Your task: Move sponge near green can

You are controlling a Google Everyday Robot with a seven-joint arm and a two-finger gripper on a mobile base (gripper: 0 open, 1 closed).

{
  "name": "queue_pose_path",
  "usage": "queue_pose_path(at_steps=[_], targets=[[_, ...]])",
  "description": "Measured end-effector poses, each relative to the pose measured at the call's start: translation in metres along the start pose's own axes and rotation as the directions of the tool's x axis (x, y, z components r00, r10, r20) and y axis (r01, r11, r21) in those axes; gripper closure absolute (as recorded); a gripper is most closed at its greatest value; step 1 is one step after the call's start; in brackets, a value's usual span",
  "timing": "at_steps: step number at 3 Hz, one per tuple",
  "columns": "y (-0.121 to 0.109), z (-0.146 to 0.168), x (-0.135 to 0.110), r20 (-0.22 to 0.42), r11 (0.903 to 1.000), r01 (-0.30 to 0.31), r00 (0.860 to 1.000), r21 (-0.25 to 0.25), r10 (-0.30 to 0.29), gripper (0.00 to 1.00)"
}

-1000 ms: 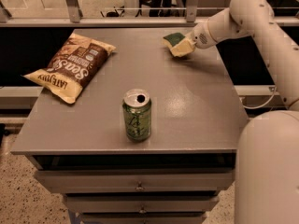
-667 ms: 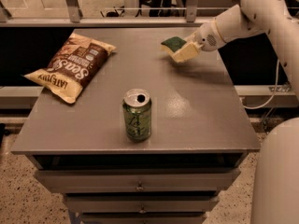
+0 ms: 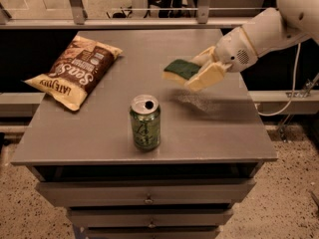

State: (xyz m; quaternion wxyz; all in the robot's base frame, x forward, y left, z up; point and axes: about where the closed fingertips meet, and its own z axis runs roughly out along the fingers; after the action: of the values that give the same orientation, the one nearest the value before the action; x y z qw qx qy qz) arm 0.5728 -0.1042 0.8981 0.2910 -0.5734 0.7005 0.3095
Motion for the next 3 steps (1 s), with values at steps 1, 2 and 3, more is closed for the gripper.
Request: queue_pose_path(at_steps=[1,2,3], targets=[[0.041,0.018,0.003,-0.019,0.9957,0.021,1.0,-0.09,-0.023,1.0],[0.063,0.043,0.003,-0.043,0.9886,0.043,0.998,-0.144,-0.05,1.0],[0.079,0.062,0.006,-0.078,0.982,0.081,0.992,-0.171,-0.095,0.74]])
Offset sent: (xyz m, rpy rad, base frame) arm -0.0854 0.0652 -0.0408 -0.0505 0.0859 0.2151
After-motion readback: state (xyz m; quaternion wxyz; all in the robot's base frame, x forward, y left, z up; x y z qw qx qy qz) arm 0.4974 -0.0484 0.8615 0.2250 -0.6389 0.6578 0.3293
